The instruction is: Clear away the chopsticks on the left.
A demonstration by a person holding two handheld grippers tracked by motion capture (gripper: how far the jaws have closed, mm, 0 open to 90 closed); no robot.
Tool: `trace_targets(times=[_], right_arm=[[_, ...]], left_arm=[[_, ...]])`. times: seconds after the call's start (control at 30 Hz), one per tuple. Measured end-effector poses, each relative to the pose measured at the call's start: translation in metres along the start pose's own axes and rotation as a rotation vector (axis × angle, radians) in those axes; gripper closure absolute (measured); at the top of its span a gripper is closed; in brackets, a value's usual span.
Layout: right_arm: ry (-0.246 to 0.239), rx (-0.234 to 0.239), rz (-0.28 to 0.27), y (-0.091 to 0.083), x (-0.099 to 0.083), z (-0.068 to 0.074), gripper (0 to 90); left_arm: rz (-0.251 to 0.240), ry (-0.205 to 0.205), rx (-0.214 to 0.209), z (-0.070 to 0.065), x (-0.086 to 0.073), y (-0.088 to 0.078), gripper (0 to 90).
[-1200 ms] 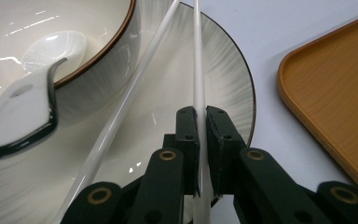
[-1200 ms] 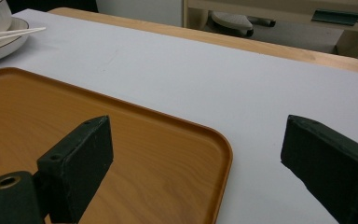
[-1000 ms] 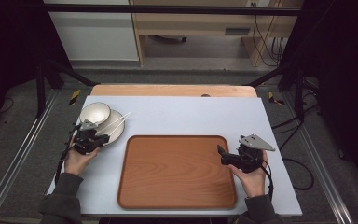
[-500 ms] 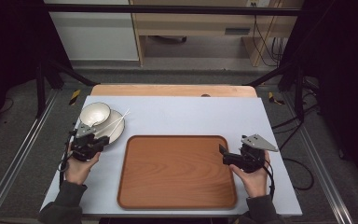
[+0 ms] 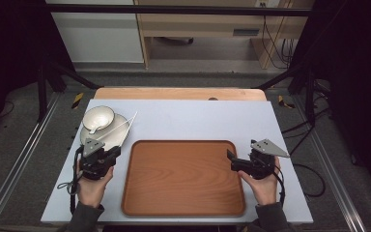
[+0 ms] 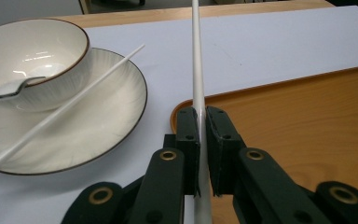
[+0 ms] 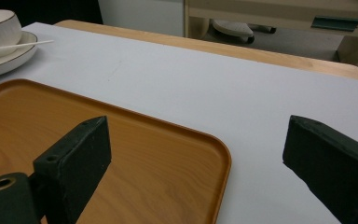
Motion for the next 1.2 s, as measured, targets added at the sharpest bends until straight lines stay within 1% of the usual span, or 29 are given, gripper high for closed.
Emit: trace_targets(times=[0.1,0.13,0.23,0.27,0.3,0.33,0.37,0.43,0.47,0.5,0.6,0.63,0.67,0.7,0.73,0.77,0.8,0.87,0.9,0.93,1.0,1.03,1.07,1.1,1.17,1.2], right_arm=[[-0.001,0.003,-0.007,-0.001,0.002,0.001,7.4],[-0.001,0.003,-0.007,-0.001,0.002,0.001,7.4],[0.004,0.007,-0.01,-0.002,0.002,0.001,7.4],[0.005,0.008,-0.009,-0.002,0.002,0.001,7.3],[0.005,0.008,-0.009,-0.002,0.002,0.001,7.3],[0.009,0.01,-0.009,-0.002,0.002,0.001,7.2],[0.009,0.01,-0.008,-0.002,0.002,0.002,7.2],[0.002,0.009,-0.008,-0.002,0.001,0.001,7.2],[0.002,0.01,-0.007,-0.001,0.001,0.001,7.2],[0.005,0.011,-0.007,-0.001,0.001,0.002,7.2],[0.004,0.012,-0.003,0.0,0.0,0.002,7.3],[0.004,0.011,0.001,0.0,-0.001,0.002,7.3],[0.005,0.012,0.004,0.001,-0.001,0.003,7.3],[0.003,0.013,0.006,0.001,-0.002,0.003,7.3],[0.002,0.014,0.006,0.002,-0.002,0.004,7.3],[0.0,0.015,0.008,0.002,-0.002,0.004,7.3],[0.0,0.017,0.01,0.002,-0.003,0.005,7.3],[0.0,0.017,0.011,0.002,-0.003,0.005,7.3],[0.0,0.017,0.011,0.002,-0.003,0.005,7.3],[-0.003,0.016,0.009,0.002,-0.003,0.004,7.3],[-0.003,0.016,0.009,0.002,-0.003,0.004,7.3],[-0.003,0.015,0.009,0.002,-0.003,0.004,7.3],[-0.003,0.015,0.009,0.002,-0.003,0.004,7.3],[-0.001,0.014,0.01,0.002,-0.003,0.004,7.3],[-0.001,0.016,0.012,0.002,-0.003,0.004,7.3],[-0.003,0.016,0.012,0.003,-0.004,0.004,7.3]], left_arm=[[-0.001,-0.02,0.01,-0.006,-0.002,-0.002,83.9],[-0.001,-0.02,0.01,-0.006,-0.002,-0.002,83.9],[-0.013,-0.043,0.025,-0.014,-0.006,-0.005,83.8],[-0.019,-0.064,0.029,-0.018,-0.013,-0.006,83.8],[-0.019,-0.064,0.029,-0.018,-0.013,-0.006,83.8],[-0.018,-0.076,0.036,-0.022,-0.02,-0.007,83.8],[-0.018,-0.076,0.036,-0.022,-0.02,-0.007,83.8],[-0.022,-0.091,0.047,-0.026,-0.03,-0.009,83.8],[-0.022,-0.091,0.047,-0.026,-0.03,-0.009,83.8],[-0.031,-0.115,0.048,-0.027,-0.035,-0.01,83.8],[-0.042,-0.147,0.058,-0.029,-0.044,-0.012,83.8],[-0.042,-0.159,0.058,-0.03,-0.047,-0.012,83.8],[-0.042,-0.159,0.058,-0.03,-0.047,-0.012,83.8],[-0.035,-0.173,0.069,-0.033,-0.055,-0.01,83.8],[-0.035,-0.173,0.069,-0.033,-0.055,-0.01,83.8],[-0.024,-0.194,0.066,-0.035,-0.062,-0.007,83.8],[-0.024,-0.194,0.066,-0.035,-0.062,-0.007,83.8],[-0.018,-0.205,0.072,-0.039,-0.07,-0.004,83.8],[-0.018,-0.205,0.072,-0.039,-0.07,-0.004,83.8],[-0.011,-0.189,0.087,-0.042,-0.074,-0.001,83.8],[-0.009,-0.184,0.09,-0.044,-0.075,0.0,83.8],[-0.005,-0.171,0.107,-0.046,-0.078,0.002,83.8],[-0.005,-0.171,0.107,-0.046,-0.078,0.002,83.8],[0.004,-0.169,0.114,-0.047,-0.082,0.004,83.8],[0.014,-0.173,0.122,-0.047,-0.086,0.006,83.8],[0.021,-0.182,0.119,-0.047,-0.089,0.007,83.8]])
Point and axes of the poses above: each handheld gripper's, and its own axes: y roughly forward along the jaws, x roughly out of its top, z roughly to its left, the point moved 8 cm from there along y, roughly forward along the jaws, and after that the axes turned 8 degrees about -z, right-handed, at the moved point
